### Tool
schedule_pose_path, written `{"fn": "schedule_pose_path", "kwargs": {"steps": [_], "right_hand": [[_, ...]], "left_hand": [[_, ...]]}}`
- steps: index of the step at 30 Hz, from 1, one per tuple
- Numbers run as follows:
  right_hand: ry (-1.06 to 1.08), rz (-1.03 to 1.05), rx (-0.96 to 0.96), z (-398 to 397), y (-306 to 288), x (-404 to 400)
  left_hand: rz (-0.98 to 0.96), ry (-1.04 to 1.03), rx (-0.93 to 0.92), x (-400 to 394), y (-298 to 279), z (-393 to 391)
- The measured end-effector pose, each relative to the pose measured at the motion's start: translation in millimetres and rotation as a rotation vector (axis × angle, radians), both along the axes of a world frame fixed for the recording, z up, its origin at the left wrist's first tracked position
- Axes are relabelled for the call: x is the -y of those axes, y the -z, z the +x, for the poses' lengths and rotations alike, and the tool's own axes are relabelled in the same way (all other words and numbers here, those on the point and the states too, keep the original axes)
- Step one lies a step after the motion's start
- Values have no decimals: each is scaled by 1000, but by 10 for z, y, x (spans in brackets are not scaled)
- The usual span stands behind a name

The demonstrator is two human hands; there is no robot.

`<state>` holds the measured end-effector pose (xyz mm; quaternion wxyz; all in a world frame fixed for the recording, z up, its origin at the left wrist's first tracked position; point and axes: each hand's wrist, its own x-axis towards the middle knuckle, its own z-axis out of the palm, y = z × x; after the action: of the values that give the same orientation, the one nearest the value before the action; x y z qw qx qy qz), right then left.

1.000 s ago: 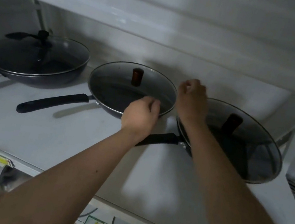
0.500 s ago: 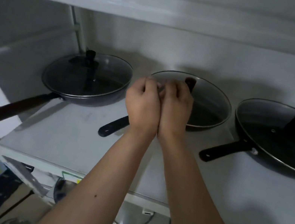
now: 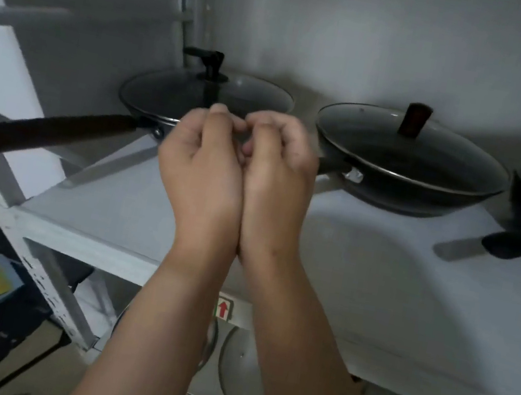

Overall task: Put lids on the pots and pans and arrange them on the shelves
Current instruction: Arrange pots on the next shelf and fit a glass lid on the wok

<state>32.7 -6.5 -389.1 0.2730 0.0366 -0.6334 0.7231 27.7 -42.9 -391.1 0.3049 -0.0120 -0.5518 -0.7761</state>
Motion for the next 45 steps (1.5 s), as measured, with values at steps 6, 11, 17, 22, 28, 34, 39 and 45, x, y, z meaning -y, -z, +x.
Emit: {"fn": "schedule_pose_path", "kwargs": {"steps": [6,11,17,22,28,34,39,45], "right_hand": [[-184,49,-174,178,761,430],[-356,170,-262,208,1686,718],[-387,231,-243,59,2694,793],[-298,361,19,-228,3309,495],[32,1073,418,-724,3852,-255],[-127,1551,968,-715,4296,-716],[-96,1574,1010,-692,4288,-791],[-97,1464,1001,-639,4291,-799]], "left_hand": [[-57,-229,-143,437,750,224],[21,-405,-155,704,1655,331],[213,-385,-79,767,2700,223],[-116,-324,164,669,3424,-142],[-984,-107,675,513,3944,-741],[-1498,1,1139,843,4223,-990],[-1584,-5,1079,916,4264,-1027],[-1619,-48,954,1106,4060,-984]]}}
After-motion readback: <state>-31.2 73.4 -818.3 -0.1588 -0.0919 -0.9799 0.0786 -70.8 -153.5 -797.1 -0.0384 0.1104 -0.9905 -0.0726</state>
